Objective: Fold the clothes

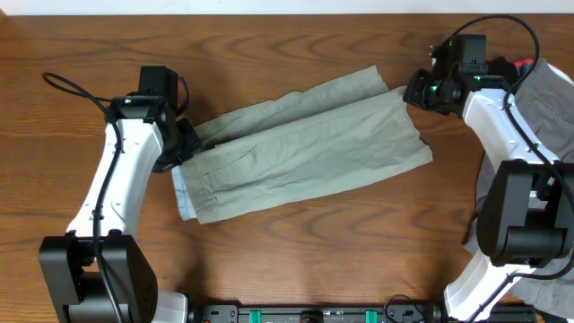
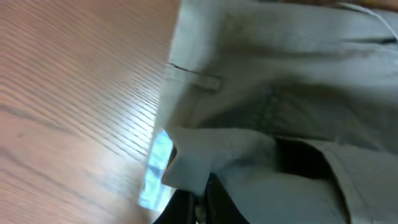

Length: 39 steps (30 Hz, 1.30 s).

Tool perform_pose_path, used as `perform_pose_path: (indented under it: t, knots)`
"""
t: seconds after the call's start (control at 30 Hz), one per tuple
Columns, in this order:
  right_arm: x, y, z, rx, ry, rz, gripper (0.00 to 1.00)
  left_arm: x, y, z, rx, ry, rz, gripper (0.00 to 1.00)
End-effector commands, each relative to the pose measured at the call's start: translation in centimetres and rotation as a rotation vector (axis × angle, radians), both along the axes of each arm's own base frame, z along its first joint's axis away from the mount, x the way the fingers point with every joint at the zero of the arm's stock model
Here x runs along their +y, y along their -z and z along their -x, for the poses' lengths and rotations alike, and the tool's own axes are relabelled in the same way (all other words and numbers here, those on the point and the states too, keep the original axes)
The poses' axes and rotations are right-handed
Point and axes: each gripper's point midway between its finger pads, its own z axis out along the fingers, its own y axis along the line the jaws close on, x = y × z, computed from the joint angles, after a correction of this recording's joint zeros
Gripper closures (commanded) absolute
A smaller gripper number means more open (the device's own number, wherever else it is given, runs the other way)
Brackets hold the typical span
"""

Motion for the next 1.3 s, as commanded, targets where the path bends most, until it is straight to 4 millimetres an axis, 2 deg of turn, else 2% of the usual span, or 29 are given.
perform_pose_path:
  t: [0.0, 0.07, 0.1, 0.13, 0.17, 0.23, 0.33, 0.43, 0.5, 0.53, 0.6, 0.67, 0.7, 0.77, 0.8, 0.83, 0.9, 0.97, 1.1, 1.17, 1.27]
  knots:
    - [-0.7, 0.0, -0.5, -0.004, 0.029, 0.024, 0.99, 3.3, 0.2, 0.1, 0.009, -0.046, -0.180, 0.94]
    - [-0.9, 0.1, -0.6, -0.007, 0.041, 0.027, 0.99, 4.1, -0.1, -0.4, -0.016, -0.056, -0.225, 0.93]
    - [-1.0, 0.1, -0.7, -0.009, 0.047, 0.030, 0.99, 4.3, -0.3, -0.7, -0.028, -0.060, -0.236, 0.83]
    - [-1.2, 0.1, -0.8, -0.009, 0.059, 0.041, 0.96, 4.4, -0.4, -1.0, -0.041, -0.062, -0.247, 0.59]
    - [-1.5, 0.2, -0.8, -0.008, 0.073, 0.051, 0.90, 4.6, -0.5, -1.2, -0.048, -0.062, -0.257, 0.44]
    - [-1.8, 0.2, -0.9, -0.008, 0.084, 0.062, 0.74, 5.1, -0.7, -1.2, -0.051, -0.068, -0.289, 0.26]
    - [-2.5, 0.3, -0.7, -0.002, 0.097, 0.062, 0.60, 6.1, -1.0, -0.5, -0.021, -0.058, -0.352, 0.12]
    - [-3.7, 0.8, 0.1, 0.037, 0.113, 0.064, 0.57, 6.7, -1.0, 0.6, 0.022, -0.063, -0.371, 0.11]
    - [-4.3, 1.2, 1.0, 0.078, 0.123, 0.048, 0.56, 6.8, -1.0, 1.3, 0.048, -0.063, -0.368, 0.11]
    - [-4.3, 1.3, 1.5, 0.097, 0.116, 0.022, 0.57, 6.6, -1.0, 1.6, 0.060, -0.058, -0.362, 0.15]
    - [-3.0, 0.8, 2.0, 0.087, 0.015, -0.061, 0.67, 5.6, -0.8, 1.8, 0.067, -0.026, -0.303, 0.31]
    - [-0.8, -0.5, 2.4, 0.046, -0.122, -0.156, 0.74, 2.7, -0.4, 1.4, 0.048, 0.050, -0.149, 0.58]
    - [0.3, -1.2, 2.7, 0.025, -0.185, -0.196, 0.77, 1.1, -0.3, 1.1, 0.032, 0.085, -0.072, 0.68]
    - [2.7, -2.5, 3.5, -0.014, -0.305, -0.264, 0.81, -2.4, -0.3, 0.5, -0.003, 0.181, 0.076, 0.79]
    - [3.9, -2.9, 4.0, -0.018, -0.354, -0.288, 0.83, -4.0, -0.4, 0.2, -0.018, 0.232, 0.129, 0.81]
    - [5.0, -2.9, 4.6, -0.005, -0.388, -0.300, 0.86, -5.2, -0.3, -0.1, -0.030, 0.274, 0.155, 0.88]
    - [6.9, -2.4, 5.8, 0.033, -0.446, -0.301, 0.92, -6.8, 0.1, -0.4, -0.041, 0.342, 0.159, 0.94]
    - [9.1, -1.7, 7.2, 0.068, -0.508, -0.298, 0.96, -8.3, 1.2, -0.5, -0.041, 0.396, 0.158, 0.94]
    - [12.9, 1.1, 10.2, 0.174, -0.582, -0.251, 0.99, -9.3, 4.4, 0.2, 0.004, 0.427, 0.153, 0.94]
    - [13.3, 3.6, 12.1, 0.281, -0.545, -0.158, 0.99, -9.2, 6.6, 1.1, 0.055, 0.421, 0.154, 0.94]
    - [11.6, 6.3, 13.9, 0.406, -0.422, -0.016, 0.99, -8.1, 9.1, 2.5, 0.137, 0.409, 0.109, 0.94]
